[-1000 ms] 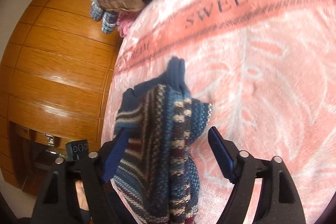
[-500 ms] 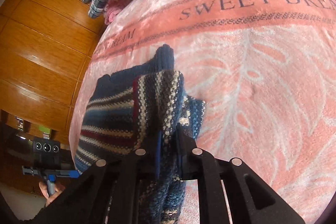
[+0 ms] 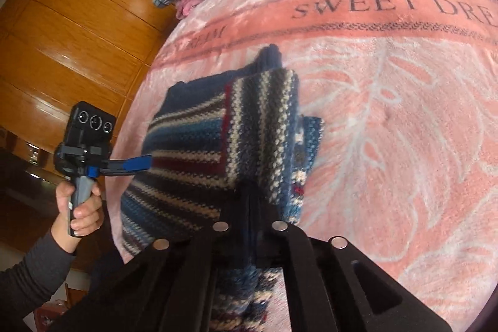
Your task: Fold small clothes
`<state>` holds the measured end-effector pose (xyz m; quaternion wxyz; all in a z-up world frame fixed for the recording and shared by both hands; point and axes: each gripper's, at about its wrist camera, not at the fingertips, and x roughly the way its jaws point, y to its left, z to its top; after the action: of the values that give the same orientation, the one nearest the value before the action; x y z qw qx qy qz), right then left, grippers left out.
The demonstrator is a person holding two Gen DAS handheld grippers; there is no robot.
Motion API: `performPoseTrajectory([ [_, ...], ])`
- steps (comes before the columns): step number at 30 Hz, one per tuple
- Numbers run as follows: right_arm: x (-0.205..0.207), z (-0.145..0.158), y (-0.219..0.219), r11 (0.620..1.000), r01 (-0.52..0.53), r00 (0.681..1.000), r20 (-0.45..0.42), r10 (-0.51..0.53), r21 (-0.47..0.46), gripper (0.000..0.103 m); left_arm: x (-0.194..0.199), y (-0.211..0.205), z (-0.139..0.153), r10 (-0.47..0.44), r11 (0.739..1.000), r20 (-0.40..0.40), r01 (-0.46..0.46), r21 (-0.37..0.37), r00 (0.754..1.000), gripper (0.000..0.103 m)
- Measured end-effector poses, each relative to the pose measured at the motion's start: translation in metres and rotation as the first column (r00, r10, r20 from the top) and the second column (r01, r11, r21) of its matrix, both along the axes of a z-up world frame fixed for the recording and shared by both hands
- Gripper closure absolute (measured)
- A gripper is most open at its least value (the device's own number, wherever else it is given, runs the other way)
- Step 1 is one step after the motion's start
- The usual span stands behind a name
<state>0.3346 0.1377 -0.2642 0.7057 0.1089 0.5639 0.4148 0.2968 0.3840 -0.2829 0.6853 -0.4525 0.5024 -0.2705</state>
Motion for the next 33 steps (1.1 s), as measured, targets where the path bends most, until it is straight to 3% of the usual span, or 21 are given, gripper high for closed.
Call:
performPoseTrajectory([
  [2, -0.022, 0.019, 0.000, 0.997, -0.063, 0.998, 0.028, 0.062, 0.043, 0.100, -0.015, -0.001, 0.023, -0.024, 0.999, 0.061, 0.022, 0.029, 0.998, 0.028],
  [4, -0.042, 0.022, -0.001, 0.992, -0.118, 0.993, 0.025, 0.117, 0.042, 0.100, -0.035, -0.011, 0.034, -0.079, 0.996, 0.105, 0.082, -0.021, 0.991, 0.028],
  [6, -0.053, 0.004, -0.004, 0.991, -0.135, 0.991, -0.009, 0.135, 0.001, 0.103, -0.047, -0.028, 0.022, -0.133, 0.991, 0.064, 0.133, 0.014, 0.989, 0.031],
  [7, -0.055, -0.007, -0.011, 0.993, -0.119, 0.993, -0.019, 0.119, -0.015, 0.103, -0.049, -0.033, 0.009, -0.140, 0.988, 0.014, 0.138, 0.069, 0.990, 0.051],
  [8, -0.054, -0.016, -0.018, 0.995, -0.100, 0.994, -0.044, 0.100, 0.002, 0.103, -0.049, -0.036, -0.005, -0.139, 0.985, -0.021, 0.140, 0.100, 0.990, 0.062],
  [9, -0.052, -0.020, -0.024, 0.996, -0.080, 0.994, -0.069, 0.082, 0.033, 0.103, -0.052, -0.034, -0.012, -0.133, 0.982, -0.030, 0.136, 0.130, 0.991, 0.086],
  [10, -0.052, -0.019, -0.027, 0.997, -0.068, 0.994, -0.086, 0.072, 0.046, 0.103, -0.053, -0.029, -0.017, -0.111, 0.983, -0.050, 0.117, 0.144, 0.993, 0.096],
  [11, -0.054, -0.013, -0.028, 0.997, -0.063, 0.994, -0.083, 0.067, 0.047, 0.103, -0.054, -0.023, -0.019, -0.087, 0.988, -0.068, 0.095, 0.123, 0.994, 0.096],
  [12, -0.058, -0.004, -0.030, 0.997, -0.066, 0.995, -0.066, 0.069, 0.046, 0.103, -0.057, -0.019, -0.016, -0.071, 0.990, -0.065, 0.078, 0.116, 0.995, 0.088],
  [13, -0.064, 0.006, -0.031, 0.996, -0.077, 0.996, -0.049, 0.080, 0.053, 0.098, -0.062, -0.019, -0.007, -0.065, 0.990, -0.043, 0.070, 0.119, 0.997, 0.060],
  [15, -0.077, 0.020, -0.034, 0.993, -0.101, 0.994, -0.024, 0.103, 0.056, 0.098, -0.075, -0.025, 0.013, -0.083, 0.993, 0.018, 0.081, 0.088, 0.996, 0.027],
  [17, -0.085, 0.016, -0.037, 0.995, -0.095, 0.995, -0.023, 0.096, 0.026, 0.098, -0.088, -0.036, 0.020, -0.104, 0.988, 0.039, 0.099, 0.116, 0.994, 0.026],
  [19, -0.088, -0.002, -0.037, 0.997, -0.072, 0.996, -0.048, 0.070, -0.038, 0.103, -0.094, -0.041, 0.004, -0.093, 0.977, -0.015, 0.094, 0.189, 0.996, 0.031],
  [21, -0.095, -0.008, -0.037, 0.996, -0.068, 0.996, -0.057, 0.065, -0.052, 0.103, -0.098, -0.038, -0.014, -0.058, 0.980, -0.048, 0.066, 0.187, 0.997, 0.033],
  [23, -0.104, 0.006, -0.040, 0.998, -0.062, 0.997, -0.037, 0.061, -0.030, 0.099, -0.103, -0.036, -0.010, -0.016, 0.986, -0.035, 0.021, 0.165, 0.999, 0.029],
  [25, -0.112, 0.026, -0.047, 0.999, -0.028, 0.999, 0.022, 0.028, -0.015, 0.099, -0.110, -0.037, 0.005, 0.007, 0.984, 0.005, -0.007, 0.177, 1.000, 0.019],
  [27, -0.115, 0.037, -0.051, 0.999, 0.012, 0.997, 0.076, -0.010, -0.033, 0.099, -0.124, -0.038, 0.022, 0.033, 0.962, 0.060, -0.048, 0.268, 0.998, 0.011],
  [29, -0.115, 0.028, -0.048, 0.997, 0.027, 0.998, 0.062, -0.023, -0.072, 0.099, -0.130, -0.038, 0.026, 0.086, 0.918, 0.064, -0.104, 0.383, 0.994, 0.008],
  [33, -0.119, 0.009, -0.044, 0.990, 0.057, 0.998, 0.025, -0.054, -0.128, 0.102, -0.131, -0.031, 0.008, 0.124, 0.906, -0.009, -0.109, 0.408, 0.992, 0.008],
])
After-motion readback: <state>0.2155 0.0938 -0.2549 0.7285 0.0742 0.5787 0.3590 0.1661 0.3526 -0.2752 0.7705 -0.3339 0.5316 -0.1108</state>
